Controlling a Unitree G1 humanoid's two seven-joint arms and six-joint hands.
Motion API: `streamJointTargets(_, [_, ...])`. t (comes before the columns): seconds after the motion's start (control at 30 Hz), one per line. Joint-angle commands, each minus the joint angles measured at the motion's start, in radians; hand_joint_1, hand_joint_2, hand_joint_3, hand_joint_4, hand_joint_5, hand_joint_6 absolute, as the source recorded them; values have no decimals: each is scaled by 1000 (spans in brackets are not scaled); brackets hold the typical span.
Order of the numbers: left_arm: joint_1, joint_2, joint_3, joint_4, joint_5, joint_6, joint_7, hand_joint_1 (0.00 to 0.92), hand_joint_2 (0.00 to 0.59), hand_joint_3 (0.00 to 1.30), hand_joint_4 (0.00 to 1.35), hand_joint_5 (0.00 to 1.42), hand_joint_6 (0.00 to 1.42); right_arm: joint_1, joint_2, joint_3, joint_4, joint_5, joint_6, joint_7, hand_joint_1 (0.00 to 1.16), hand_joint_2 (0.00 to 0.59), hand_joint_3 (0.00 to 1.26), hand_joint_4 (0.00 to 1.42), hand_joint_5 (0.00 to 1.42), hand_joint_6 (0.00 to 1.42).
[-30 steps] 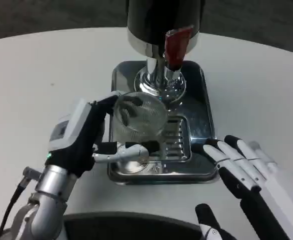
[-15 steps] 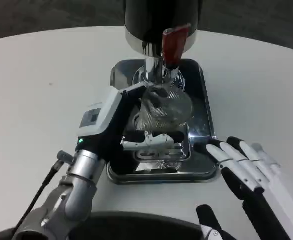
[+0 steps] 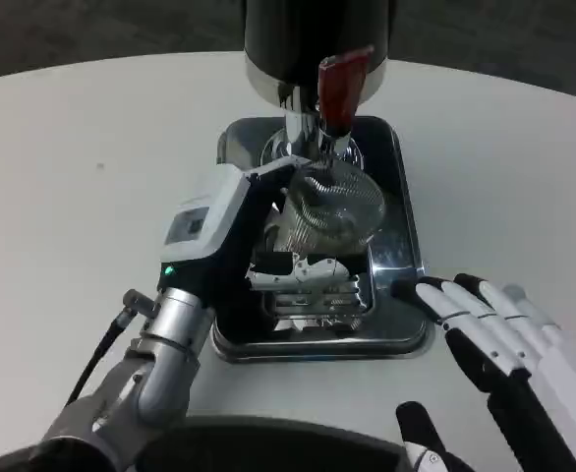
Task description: Grasp the cup under the faucet to collect the drink, then remove the cup.
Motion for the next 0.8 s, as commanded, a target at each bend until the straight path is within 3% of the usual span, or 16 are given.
streamJointTargets(0.03, [21,19,-39,16,27,16,-15,457,98,612,591,790,813,11,7,3,-3,9,8,12,561,520,155,108,71,62])
streamJointTargets(0.1, [25,21,-47,10,29,30,-7,404,97,459,435,593,514,10,8,2,-2,11,10,14,562,520,156,117,74,73])
streamJointTargets(0.2, [29,24,-53,5,24,40,-4,369,90,290,288,474,333,7,15,6,-1,5,18,16,563,520,156,118,75,75])
streamJointTargets(0.53, [54,33,-44,-13,-1,19,26,285,72,8,8,311,183,17,29,20,-1,-4,28,20,564,520,164,119,81,80])
streamJointTargets(0.7, [69,48,-32,-25,-27,9,-19,225,36,0,0,192,81,14,35,29,1,-4,29,25,565,520,165,119,84,82])
streamJointTargets(0.8, [95,62,-4,-54,-64,-9,-43,120,17,0,0,138,37,14,38,33,3,-6,29,25,565,520,165,119,85,82])
